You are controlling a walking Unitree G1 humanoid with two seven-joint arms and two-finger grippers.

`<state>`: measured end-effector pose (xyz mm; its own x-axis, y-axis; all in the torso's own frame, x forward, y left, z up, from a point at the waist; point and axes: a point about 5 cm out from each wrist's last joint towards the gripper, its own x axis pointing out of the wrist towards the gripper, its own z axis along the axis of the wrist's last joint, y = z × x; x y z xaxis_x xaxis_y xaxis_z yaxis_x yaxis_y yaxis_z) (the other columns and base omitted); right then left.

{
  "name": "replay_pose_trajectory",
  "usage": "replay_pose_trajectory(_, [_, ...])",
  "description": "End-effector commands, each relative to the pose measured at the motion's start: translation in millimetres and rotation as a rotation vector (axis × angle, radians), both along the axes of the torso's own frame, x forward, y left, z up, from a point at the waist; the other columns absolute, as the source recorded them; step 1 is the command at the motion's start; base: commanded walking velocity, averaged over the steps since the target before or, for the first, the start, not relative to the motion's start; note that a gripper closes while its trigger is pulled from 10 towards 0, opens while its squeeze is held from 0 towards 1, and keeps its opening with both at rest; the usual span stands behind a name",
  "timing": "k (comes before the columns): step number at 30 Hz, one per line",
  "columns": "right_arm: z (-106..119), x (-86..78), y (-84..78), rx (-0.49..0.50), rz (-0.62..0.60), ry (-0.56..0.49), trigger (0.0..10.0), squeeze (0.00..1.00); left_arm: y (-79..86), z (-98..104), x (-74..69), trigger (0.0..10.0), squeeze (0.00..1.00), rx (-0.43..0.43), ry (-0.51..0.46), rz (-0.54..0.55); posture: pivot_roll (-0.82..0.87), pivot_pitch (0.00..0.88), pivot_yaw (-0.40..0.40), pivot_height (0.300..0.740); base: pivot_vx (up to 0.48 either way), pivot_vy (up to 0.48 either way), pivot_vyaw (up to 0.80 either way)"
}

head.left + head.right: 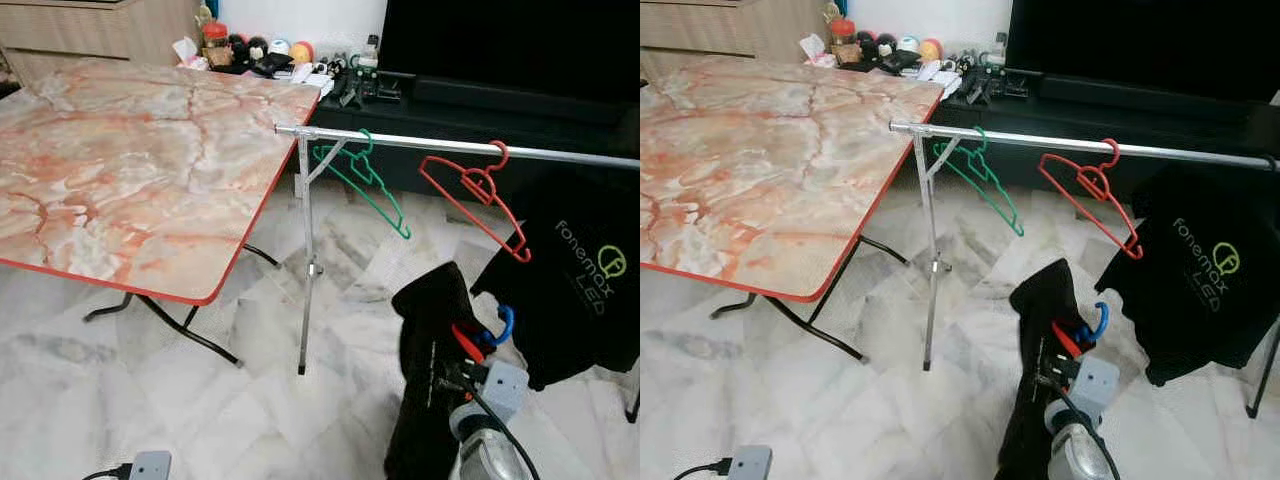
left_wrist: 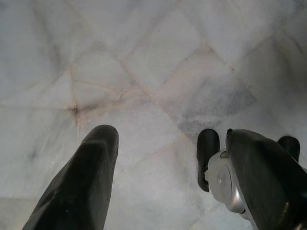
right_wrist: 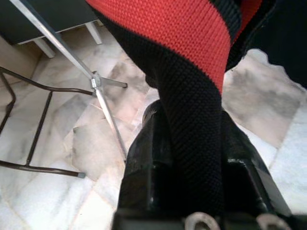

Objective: Hang hanger

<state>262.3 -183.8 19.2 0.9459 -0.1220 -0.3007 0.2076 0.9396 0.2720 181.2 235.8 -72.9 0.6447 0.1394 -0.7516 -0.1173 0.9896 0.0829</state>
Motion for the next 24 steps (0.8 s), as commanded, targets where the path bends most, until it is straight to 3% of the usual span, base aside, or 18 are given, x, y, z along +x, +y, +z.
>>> replay_pose_trajectory(1, [6.0, 2.6, -7.6, -0.013, -0.027, -0.039, 10.0, 0.00, -2.1, -3.5, -5.5, 10.0, 0.00, -0.006, 0.024, -0.002, 0.08, 0.113, -0.029, 0.740, 0.000, 0.000, 0.00])
replay_pose_trajectory(14, [5.4, 2.9, -11.8, 0.003, -0.064, -0.040, 10.0, 0.00, 0.9, -2.7, -5.7, 10.0, 0.00, 0.003, 0.023, -0.008, 0.09, 0.128, -0.023, 0.740, 0.000, 0.000, 0.00])
replay_pose_trajectory(24, [4.4, 2.6, -14.3, 0.001, -0.074, -0.035, 10.0, 0.00, -1.2, -0.7, -0.9, 10.0, 0.00, 0.003, 0.002, -0.006, 0.09, 0.132, -0.024, 0.740, 0.000, 0.000, -0.79])
